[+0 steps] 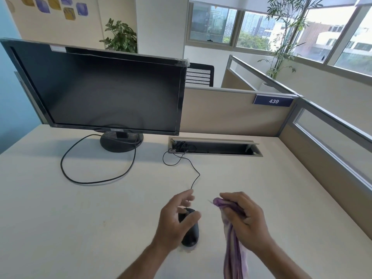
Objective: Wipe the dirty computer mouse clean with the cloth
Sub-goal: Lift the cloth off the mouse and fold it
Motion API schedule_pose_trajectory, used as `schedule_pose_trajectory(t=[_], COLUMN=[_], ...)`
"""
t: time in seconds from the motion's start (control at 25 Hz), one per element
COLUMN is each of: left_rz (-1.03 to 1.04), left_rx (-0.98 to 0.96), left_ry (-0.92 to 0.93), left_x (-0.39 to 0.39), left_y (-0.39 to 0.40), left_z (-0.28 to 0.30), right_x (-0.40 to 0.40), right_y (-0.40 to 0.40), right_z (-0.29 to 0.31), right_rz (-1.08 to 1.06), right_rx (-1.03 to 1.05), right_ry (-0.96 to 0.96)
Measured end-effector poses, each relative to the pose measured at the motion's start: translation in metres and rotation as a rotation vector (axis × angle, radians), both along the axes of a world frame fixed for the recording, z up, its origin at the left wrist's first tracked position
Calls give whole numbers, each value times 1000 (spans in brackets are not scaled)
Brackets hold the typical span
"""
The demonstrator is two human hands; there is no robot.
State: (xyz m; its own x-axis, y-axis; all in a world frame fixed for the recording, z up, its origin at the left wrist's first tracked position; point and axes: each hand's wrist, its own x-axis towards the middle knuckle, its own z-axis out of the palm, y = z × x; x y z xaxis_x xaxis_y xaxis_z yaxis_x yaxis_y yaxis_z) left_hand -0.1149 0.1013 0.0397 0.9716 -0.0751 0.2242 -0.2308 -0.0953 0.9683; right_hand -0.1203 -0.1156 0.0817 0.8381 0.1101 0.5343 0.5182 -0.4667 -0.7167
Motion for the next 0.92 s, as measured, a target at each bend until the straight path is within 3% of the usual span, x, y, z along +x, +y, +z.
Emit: schedule_pose_trajectory(t=[0.12,0.32,0.56,0.64,0.8,0.92], left_rz=[-127,-179,-240,-251,-321,-359], left_rx=[-139,-122,59,96,93,216], left_ry=[165,119,60,52,79,30], left_x=[8,24,54,67,86,103], left_y=[-35,-53,-46,-44,-52,-64], left_z=[36,56,68,71,76,78], right_x=[5,13,35,46,66,84], right_y=[-2,-11,-45,-58,-74,-82], right_z=[18,34,56,64,79,86], right_rz=[-16,54,59,19,67,109], right_rx=[-123,-273,-508,-598,-563,-585], right_ry=[-36,-43,257,285,318,335])
